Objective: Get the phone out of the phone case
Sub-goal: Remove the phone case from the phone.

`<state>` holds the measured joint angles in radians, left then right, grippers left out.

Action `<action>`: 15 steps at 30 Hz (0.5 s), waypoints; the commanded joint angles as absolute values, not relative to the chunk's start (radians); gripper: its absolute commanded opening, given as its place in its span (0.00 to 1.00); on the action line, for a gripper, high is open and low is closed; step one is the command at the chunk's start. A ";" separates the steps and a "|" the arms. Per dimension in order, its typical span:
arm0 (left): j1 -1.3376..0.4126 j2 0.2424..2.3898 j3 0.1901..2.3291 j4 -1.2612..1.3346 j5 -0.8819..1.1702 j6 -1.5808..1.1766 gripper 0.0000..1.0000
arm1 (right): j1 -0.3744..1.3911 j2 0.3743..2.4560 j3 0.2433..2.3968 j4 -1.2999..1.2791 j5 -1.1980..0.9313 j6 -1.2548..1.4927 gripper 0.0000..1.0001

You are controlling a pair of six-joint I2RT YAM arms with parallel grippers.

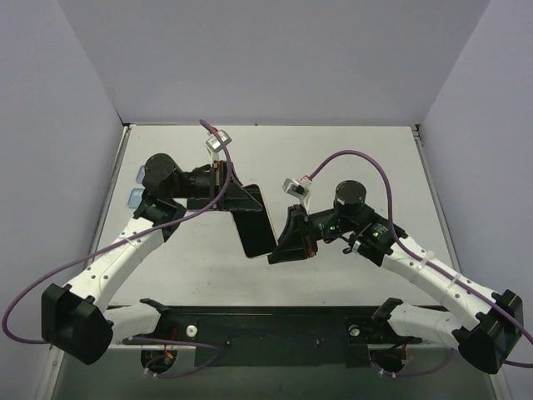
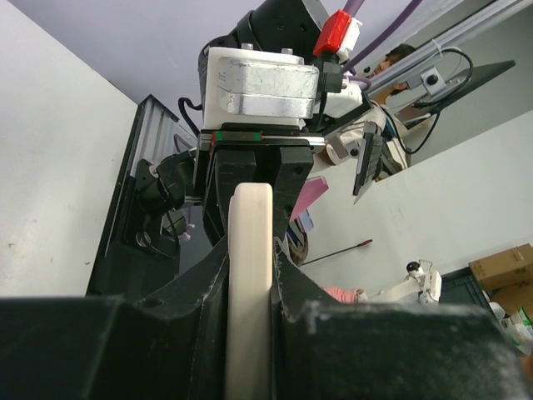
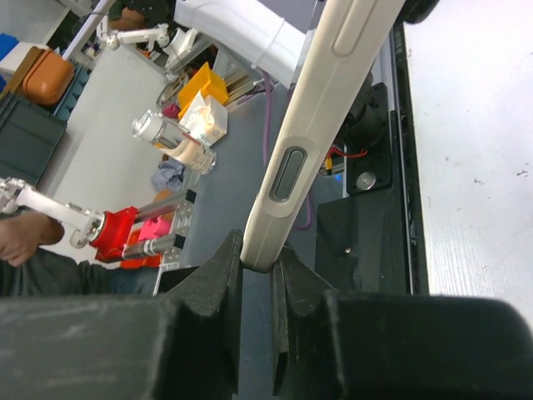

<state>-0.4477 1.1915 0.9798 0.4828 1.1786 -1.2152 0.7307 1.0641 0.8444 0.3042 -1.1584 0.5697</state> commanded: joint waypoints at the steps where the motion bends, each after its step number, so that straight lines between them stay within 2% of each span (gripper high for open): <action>1: -0.508 1.137 1.045 0.590 1.235 -1.290 0.00 | 0.738 1.085 0.905 0.316 -1.144 0.482 0.00; 6: -0.549 1.138 1.020 0.776 1.255 -1.428 0.00 | 0.747 1.094 1.005 -0.098 -1.022 0.009 0.00; 10: -0.566 1.150 1.015 0.934 1.255 -1.558 0.00 | 0.761 1.127 1.025 -0.163 -0.896 -0.201 0.00; 15: -0.587 1.134 1.031 1.018 1.227 -1.644 0.00 | 0.767 1.180 1.066 -0.126 -0.812 -0.222 0.00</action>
